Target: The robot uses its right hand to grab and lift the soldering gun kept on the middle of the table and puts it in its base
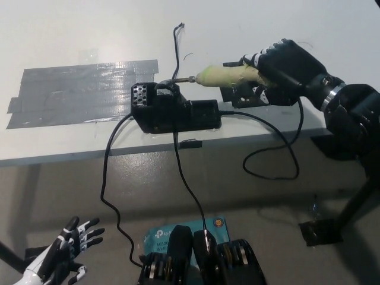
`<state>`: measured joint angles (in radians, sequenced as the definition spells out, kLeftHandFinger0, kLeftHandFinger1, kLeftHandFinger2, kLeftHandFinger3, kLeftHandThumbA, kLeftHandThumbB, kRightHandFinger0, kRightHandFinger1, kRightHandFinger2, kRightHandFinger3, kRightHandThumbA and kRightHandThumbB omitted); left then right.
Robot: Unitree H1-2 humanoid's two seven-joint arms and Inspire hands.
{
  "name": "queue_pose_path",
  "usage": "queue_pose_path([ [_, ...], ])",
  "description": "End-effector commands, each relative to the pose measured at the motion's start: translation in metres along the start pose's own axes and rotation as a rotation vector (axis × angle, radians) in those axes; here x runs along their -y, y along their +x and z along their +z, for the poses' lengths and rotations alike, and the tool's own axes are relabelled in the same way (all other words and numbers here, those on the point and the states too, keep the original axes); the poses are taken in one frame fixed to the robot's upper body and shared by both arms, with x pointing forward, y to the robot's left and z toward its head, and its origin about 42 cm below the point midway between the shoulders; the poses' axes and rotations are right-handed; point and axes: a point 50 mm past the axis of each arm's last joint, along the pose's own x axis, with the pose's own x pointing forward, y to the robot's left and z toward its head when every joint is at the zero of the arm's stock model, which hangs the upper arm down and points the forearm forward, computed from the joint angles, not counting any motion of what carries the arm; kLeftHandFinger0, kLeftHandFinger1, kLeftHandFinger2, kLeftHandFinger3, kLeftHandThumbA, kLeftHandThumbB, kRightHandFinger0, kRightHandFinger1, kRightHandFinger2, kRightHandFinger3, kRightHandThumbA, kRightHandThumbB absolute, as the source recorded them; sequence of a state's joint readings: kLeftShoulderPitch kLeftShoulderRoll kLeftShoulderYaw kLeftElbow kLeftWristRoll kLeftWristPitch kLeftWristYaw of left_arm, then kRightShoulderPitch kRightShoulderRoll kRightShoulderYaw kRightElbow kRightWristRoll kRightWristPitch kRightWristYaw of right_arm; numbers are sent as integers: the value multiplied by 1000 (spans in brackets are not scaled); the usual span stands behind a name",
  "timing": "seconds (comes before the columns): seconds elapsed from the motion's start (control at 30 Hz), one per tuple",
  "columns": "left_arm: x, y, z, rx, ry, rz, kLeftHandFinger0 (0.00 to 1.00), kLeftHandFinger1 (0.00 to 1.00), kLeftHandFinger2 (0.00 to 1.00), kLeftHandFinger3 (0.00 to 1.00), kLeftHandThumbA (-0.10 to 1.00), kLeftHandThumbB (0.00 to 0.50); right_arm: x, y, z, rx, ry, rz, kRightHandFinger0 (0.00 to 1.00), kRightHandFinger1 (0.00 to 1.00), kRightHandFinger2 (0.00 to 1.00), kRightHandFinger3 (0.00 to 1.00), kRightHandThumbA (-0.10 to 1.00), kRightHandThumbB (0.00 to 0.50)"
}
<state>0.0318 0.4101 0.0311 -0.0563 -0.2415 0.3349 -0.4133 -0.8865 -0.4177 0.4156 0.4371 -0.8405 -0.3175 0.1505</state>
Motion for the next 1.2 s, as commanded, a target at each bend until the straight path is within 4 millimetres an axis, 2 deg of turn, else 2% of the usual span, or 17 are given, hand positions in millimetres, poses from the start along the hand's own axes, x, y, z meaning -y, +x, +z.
queue_pose_path([
  [0.0, -8, -2, 13, 34, 55, -9, 1000, 1000, 1000, 1000, 1000, 247, 18, 2, -8, -50, -41, -31, 0, 4, 141, 246, -100, 37],
  [0.13, -5, -1, 12, 34, 54, -13, 1000, 1000, 1000, 1000, 1000, 233, 18, -1, -10, -77, -63, -38, 0, 15, 139, 185, -100, 33],
  [0.2, -5, -2, 14, 35, 50, -13, 1000, 1000, 1000, 1000, 1000, 244, 16, -2, -14, -83, -88, -44, 0, 0, 51, 66, -100, 10],
  [0.3, -5, -2, 15, 37, 51, -14, 1000, 1000, 1000, 1000, 1000, 239, 15, -4, -14, -72, -97, -49, 0, 54, 93, 49, -100, 12],
  [0.37, -6, -1, 15, 38, 57, -16, 1000, 1000, 1000, 1000, 1000, 230, 14, -3, -14, -68, -98, -51, 0, 138, 211, 76, -100, 8],
  [0.47, -6, 0, 16, 37, 60, -16, 1000, 1000, 1000, 1000, 1000, 229, 16, -4, -11, -61, -106, -45, 0, 178, 280, 72, -100, 13],
  [0.5, -6, 1, 16, 34, 54, -20, 1000, 1000, 1000, 1000, 1000, 262, 16, -2, -10, -44, -93, -58, 0, 190, 337, 186, -100, 53],
  [0.57, -6, 0, 17, 32, 57, -22, 1000, 1000, 1000, 1000, 1000, 249, 15, -2, -8, -40, -81, -65, 0, 147, 292, 232, -100, 70],
  [0.6, -5, -1, 16, 35, 50, -23, 1000, 1000, 1000, 1000, 1000, 213, 13, -2, -7, -42, -55, -68, 0, 128, 271, 272, -100, 77],
  [0.7, -4, -3, 11, 26, 51, -18, 1000, 1000, 1000, 1000, 1000, 202, 11, -4, -1, -25, -40, -87, 0, 101, 215, 120, -100, 13],
  [0.77, -3, -4, 8, 22, 52, -18, 1000, 1000, 1000, 1000, 1000, 195, 8, -5, -1, -27, -36, -85, 0, 109, 226, 138, -100, 13],
  [0.8, -2, -4, 8, 21, 52, -20, 1000, 1000, 1000, 1000, 1000, 219, 10, -7, 1, -39, 5, -140, 0, 8, 140, 59, -100, 10],
  [0.83, -2, -4, 8, 21, 57, -21, 1000, 1000, 1000, 1000, 1000, 233, 10, -7, 1, -37, 13, -151, 0, 0, 101, 4, -100, 0],
  [0.9, -2, -4, 9, 19, 60, -23, 1000, 1000, 1000, 1000, 1000, 247, 15, -8, 2, -26, 5, -162, 0, 0, 153, 0, -100, 3],
  [1.03, -3, -4, 11, 20, 60, -20, 1000, 1000, 1000, 1000, 1000, 233, 18, -9, 4, -12, -3, -170, 0, 5, 67, 0, -100, 5],
  [1.13, -2, -3, 10, 21, 57, -26, 1000, 1000, 1000, 1000, 1000, 241, 14, -12, 1, 4, -9, -128, 0, 121, 151, 93, -100, 9],
  [1.17, -2, -3, 10, 21, 56, -27, 1000, 1000, 1000, 1000, 1000, 242, 13, -12, 2, 4, -7, -126, 0, 117, 147, 88, -100, 8],
])
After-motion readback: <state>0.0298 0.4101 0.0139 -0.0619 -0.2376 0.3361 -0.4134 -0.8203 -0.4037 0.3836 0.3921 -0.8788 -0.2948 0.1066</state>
